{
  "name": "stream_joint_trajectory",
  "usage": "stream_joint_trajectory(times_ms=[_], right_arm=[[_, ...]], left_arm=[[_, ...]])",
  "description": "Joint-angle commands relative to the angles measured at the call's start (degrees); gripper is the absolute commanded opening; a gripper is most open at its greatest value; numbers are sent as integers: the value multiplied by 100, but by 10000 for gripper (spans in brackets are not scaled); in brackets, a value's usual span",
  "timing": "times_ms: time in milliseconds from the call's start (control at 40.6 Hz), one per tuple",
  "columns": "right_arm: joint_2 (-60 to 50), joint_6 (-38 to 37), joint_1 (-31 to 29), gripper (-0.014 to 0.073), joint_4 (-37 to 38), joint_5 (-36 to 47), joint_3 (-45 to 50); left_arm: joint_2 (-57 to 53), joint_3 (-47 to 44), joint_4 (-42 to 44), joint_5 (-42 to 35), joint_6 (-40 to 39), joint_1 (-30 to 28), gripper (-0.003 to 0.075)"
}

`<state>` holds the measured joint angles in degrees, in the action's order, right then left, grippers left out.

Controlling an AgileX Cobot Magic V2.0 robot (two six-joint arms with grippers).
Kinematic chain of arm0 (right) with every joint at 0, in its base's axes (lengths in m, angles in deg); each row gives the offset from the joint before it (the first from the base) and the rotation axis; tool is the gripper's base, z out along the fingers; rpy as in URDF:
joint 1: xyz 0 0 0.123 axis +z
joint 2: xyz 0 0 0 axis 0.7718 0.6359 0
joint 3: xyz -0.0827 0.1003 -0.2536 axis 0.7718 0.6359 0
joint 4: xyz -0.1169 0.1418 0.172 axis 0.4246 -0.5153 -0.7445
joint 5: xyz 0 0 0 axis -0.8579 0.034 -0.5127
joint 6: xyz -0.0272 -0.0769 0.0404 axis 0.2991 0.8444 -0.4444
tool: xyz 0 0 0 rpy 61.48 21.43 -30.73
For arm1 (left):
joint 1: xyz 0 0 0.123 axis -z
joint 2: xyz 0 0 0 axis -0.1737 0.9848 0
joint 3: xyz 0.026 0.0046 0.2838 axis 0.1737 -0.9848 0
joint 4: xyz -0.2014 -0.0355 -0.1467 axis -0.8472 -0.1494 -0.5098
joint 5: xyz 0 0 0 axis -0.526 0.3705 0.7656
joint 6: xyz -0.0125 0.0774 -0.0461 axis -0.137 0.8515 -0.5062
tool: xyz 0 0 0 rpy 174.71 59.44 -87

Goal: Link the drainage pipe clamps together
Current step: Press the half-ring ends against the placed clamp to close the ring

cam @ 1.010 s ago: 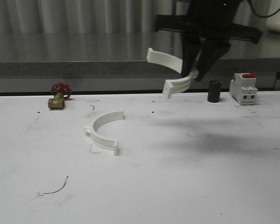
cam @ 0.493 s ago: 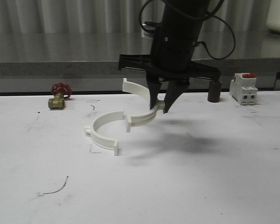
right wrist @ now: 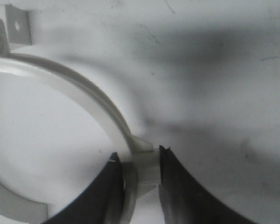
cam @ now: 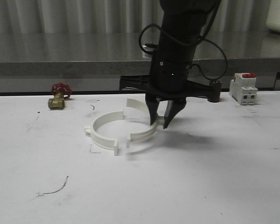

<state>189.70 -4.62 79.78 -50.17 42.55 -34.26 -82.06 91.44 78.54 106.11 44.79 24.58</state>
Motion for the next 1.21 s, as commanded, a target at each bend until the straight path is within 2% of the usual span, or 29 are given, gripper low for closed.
stream_joint_trajectory(times_ms=[0, 1182], right_arm=[[-293, -30, -13, 124, 49, 271, -171], [-17, -107, -13, 124, -219, 610, -178]], left_arm=[[59, 130, 53, -447, 3, -5, -20], [59, 130, 53, -447, 3, -5, -20]])
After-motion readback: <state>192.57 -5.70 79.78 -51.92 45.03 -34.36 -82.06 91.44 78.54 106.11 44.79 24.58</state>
